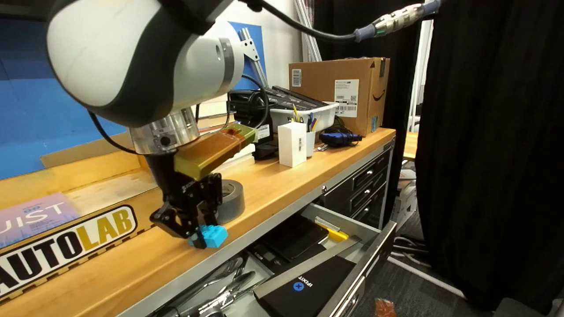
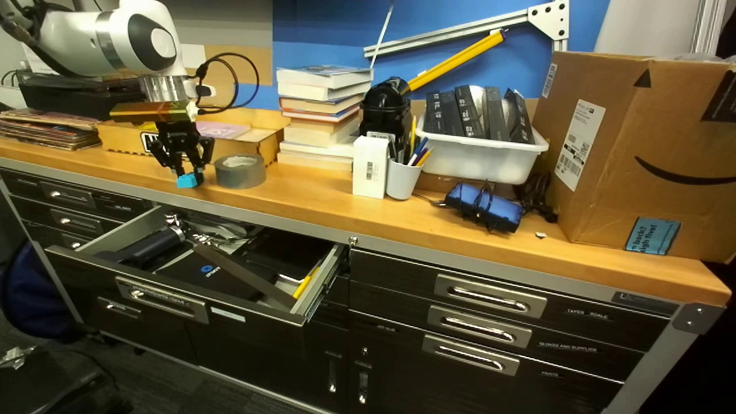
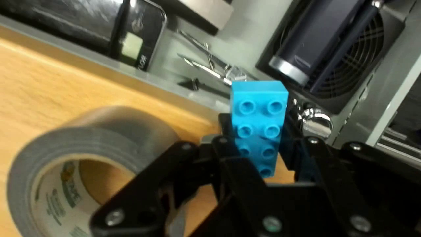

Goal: Put the blue object inside the drawer then close the drawer.

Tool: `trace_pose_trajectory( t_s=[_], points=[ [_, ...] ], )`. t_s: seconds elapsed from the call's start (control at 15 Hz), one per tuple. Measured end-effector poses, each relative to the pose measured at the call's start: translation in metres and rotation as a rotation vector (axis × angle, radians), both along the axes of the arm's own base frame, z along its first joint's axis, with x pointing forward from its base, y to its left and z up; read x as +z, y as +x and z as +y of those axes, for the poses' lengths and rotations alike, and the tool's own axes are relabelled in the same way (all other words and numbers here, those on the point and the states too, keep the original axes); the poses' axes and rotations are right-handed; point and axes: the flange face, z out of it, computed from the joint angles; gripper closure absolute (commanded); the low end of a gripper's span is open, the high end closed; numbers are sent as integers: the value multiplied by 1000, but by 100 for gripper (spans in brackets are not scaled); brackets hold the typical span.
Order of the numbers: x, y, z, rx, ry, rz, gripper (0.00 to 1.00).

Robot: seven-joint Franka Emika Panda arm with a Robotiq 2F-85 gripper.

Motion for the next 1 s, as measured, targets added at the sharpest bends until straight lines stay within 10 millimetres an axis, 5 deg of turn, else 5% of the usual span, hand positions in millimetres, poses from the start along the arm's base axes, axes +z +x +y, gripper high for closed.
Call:
trace_pose_trajectory(
  t_s=[0.47,0.8,0.87,1.0],
  points=[
    [1,-34,-72,-22,-101,88,83],
    [-23,-44,-141,-131,-25,-43,83],
    [-31,-46,-154,-151,-10,-59,39],
    [-50,-51,-175,-191,15,-64,34]
  ],
)
